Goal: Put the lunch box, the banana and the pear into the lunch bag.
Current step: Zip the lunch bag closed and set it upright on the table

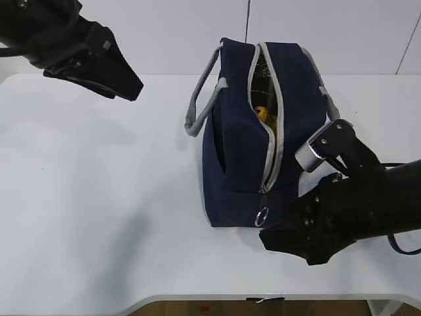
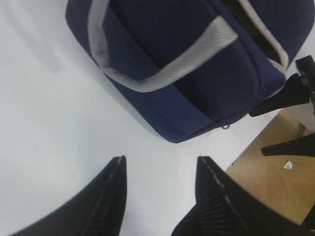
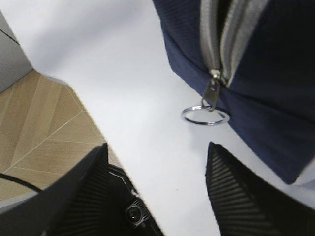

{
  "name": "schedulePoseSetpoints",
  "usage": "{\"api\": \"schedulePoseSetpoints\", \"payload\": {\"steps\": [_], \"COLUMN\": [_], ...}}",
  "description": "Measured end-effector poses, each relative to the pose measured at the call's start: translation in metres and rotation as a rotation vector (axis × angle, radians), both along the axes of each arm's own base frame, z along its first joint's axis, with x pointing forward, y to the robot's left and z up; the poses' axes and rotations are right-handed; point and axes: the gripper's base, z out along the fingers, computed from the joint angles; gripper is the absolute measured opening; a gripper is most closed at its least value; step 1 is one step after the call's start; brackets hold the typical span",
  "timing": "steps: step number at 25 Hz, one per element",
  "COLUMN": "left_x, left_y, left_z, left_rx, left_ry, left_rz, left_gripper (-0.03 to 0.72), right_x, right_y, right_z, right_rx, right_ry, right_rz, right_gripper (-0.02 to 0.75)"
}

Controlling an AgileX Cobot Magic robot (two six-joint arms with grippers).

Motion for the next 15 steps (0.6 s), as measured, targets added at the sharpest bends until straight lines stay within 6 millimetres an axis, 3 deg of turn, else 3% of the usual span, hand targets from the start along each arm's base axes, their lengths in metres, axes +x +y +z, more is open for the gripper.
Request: {"api": "schedulePoseSetpoints", "payload": {"steps": [15], "left_x": [0.002], "left_y": [0.007], "left_z": [0.000], "left_rx": [0.007], "left_ry": [-0.002], "left_rz": [-0.017], "left_gripper": [0.350], "right_x": [0.022], "right_y": [0.005], "right_z": [-0.027], "right_rx": [0.043], "right_ry": [-0.054], "right_rz": [-0.059], "right_gripper": [0.494]}}
